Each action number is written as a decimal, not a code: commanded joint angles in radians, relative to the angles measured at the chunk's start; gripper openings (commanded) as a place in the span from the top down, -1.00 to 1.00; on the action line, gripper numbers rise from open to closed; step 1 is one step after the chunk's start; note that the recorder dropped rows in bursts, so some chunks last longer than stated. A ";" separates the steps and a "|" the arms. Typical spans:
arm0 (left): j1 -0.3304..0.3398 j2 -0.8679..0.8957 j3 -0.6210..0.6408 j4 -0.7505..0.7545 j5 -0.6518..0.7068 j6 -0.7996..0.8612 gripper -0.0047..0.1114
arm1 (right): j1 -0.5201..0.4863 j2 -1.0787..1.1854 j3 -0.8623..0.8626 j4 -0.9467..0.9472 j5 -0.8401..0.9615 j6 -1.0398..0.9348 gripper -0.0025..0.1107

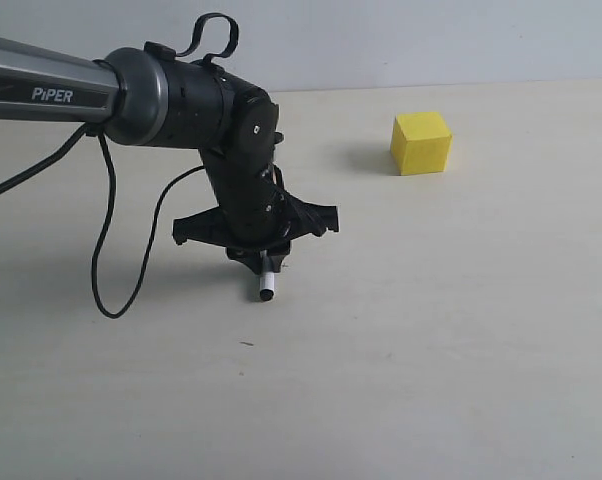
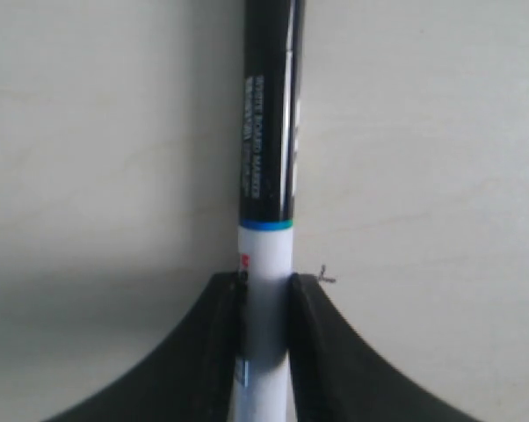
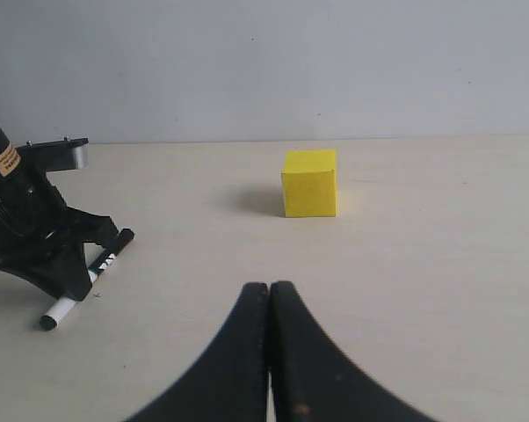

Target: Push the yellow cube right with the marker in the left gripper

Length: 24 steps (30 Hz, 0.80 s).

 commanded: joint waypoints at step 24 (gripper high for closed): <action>0.002 -0.120 -0.001 0.191 0.013 0.159 -0.14 | 0.001 -0.005 0.004 -0.001 -0.007 -0.003 0.96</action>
